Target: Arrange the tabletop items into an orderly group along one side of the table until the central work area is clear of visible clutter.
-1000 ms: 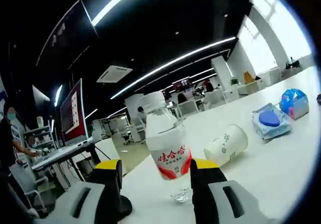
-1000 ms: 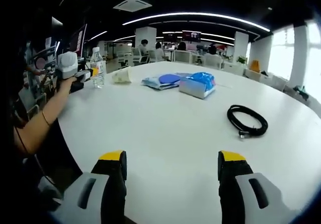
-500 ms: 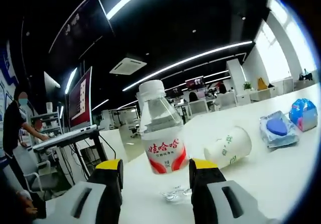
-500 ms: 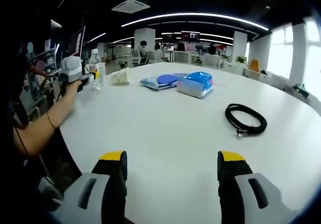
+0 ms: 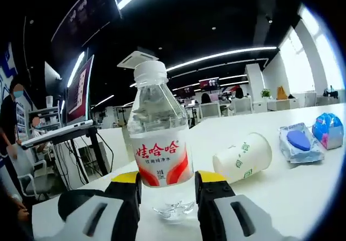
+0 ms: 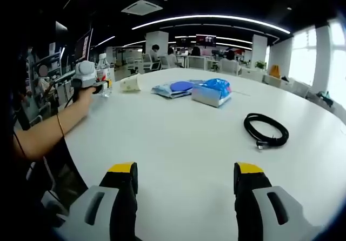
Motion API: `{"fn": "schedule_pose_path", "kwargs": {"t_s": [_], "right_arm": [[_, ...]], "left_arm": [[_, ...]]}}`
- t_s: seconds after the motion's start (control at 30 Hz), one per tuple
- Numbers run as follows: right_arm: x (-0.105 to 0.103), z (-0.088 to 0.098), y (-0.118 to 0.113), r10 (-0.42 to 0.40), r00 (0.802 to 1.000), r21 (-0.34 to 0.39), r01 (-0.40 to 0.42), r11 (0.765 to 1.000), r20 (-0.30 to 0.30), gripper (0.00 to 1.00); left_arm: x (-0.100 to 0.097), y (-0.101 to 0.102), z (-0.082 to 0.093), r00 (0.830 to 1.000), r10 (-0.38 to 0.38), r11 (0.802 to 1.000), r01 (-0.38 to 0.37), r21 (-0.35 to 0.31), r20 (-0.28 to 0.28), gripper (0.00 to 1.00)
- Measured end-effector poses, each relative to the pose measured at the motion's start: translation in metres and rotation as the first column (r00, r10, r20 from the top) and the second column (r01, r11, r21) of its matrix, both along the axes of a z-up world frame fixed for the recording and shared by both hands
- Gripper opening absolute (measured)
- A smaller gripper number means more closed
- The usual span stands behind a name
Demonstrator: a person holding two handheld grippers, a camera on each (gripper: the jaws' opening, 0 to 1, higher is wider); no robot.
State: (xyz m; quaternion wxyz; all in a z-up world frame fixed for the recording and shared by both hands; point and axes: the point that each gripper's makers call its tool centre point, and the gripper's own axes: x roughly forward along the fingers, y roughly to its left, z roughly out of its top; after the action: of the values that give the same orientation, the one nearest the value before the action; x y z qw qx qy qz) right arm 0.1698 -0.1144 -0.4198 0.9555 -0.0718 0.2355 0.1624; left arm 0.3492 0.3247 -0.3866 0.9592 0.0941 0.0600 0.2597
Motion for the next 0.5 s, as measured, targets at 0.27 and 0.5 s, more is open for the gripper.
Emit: {"fn": "schedule_pose_path", "kwargs": {"t_s": [0.27, 0.5], "right_arm": [[0.0001, -0.0013, -0.0003, 0.002, 1.0, 0.003, -0.002, 1.0, -0.002, 0.69], [-0.0004, -0.0041, 0.0007, 0.007, 1.0, 0.001, -0.007, 1.0, -0.008, 0.69]], "left_arm": [[0.0033, 0.0009, -0.0013, 0.996, -0.083, 0.996, 0.084, -0.041, 0.035, 0.38], [0.0084, 0.002, -0.0013, 0.989, -0.142, 0.989, 0.143, -0.033, 0.029, 0.38]]}}
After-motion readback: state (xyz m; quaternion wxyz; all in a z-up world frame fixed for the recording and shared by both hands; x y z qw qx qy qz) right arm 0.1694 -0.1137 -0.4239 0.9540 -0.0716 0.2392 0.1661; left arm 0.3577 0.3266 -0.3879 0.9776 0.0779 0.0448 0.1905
